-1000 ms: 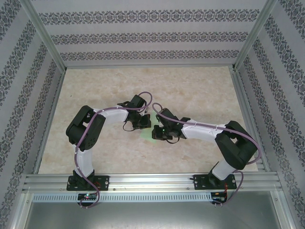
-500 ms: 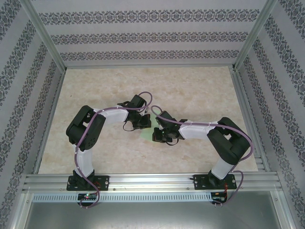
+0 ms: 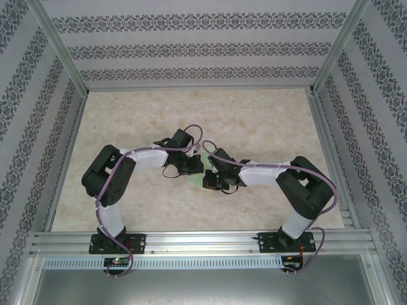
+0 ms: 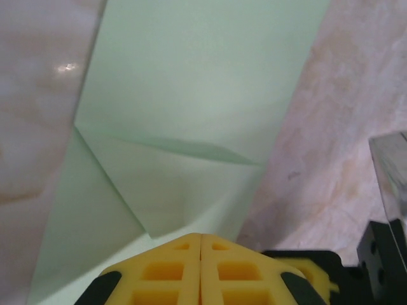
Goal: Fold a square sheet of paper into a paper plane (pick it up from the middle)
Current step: Fold the triangle a second time at the center of the table.
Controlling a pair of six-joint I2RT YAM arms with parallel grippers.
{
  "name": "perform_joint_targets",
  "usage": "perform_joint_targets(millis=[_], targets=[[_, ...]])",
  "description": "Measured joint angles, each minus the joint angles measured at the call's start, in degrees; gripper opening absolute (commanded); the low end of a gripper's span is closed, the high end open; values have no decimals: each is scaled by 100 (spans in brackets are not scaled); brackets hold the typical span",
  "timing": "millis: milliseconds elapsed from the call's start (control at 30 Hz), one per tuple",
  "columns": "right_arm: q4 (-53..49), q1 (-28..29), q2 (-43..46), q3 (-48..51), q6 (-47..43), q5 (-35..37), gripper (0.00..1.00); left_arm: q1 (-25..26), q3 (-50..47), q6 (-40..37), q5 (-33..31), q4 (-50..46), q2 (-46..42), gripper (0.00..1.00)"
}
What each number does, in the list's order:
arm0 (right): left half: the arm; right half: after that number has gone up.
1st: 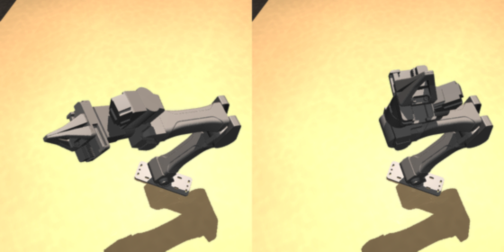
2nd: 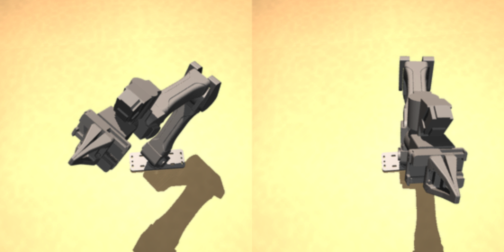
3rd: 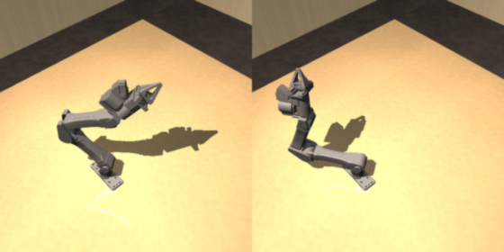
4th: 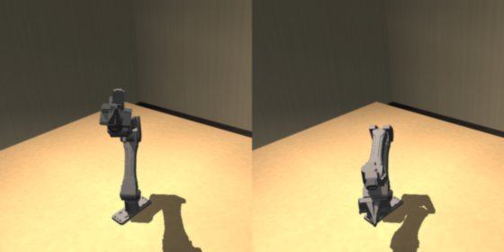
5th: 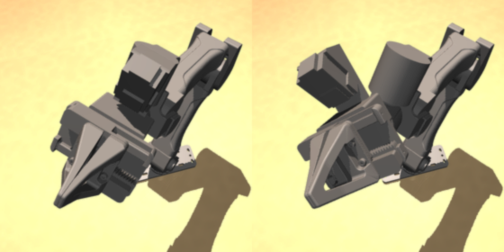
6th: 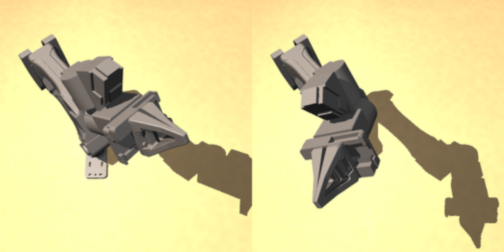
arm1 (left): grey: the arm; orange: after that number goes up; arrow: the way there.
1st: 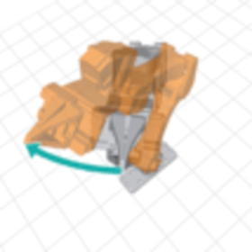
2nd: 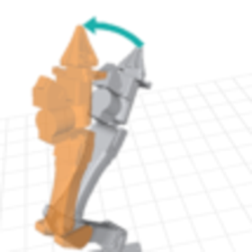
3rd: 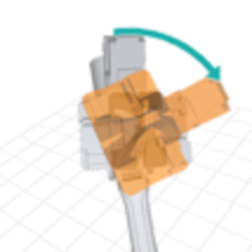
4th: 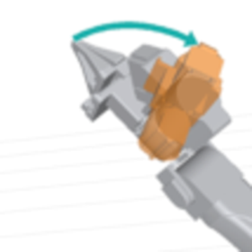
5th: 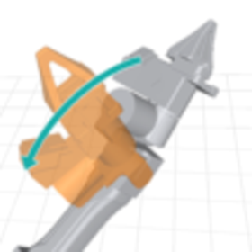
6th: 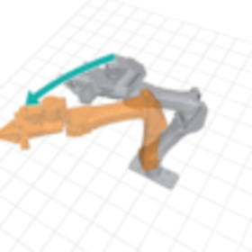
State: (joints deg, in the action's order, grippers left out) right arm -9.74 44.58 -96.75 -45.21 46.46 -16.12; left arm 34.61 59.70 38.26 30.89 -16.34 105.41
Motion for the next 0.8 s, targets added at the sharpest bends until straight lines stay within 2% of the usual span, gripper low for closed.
perform_joint_targets(millis=[200,800], targets=[[-2,0,0,0,2,0,3,105,-267,155,37,162,-83,0],[-9,0,-9,0,2,-2,3,146,-319,461,28,407,160,0]])
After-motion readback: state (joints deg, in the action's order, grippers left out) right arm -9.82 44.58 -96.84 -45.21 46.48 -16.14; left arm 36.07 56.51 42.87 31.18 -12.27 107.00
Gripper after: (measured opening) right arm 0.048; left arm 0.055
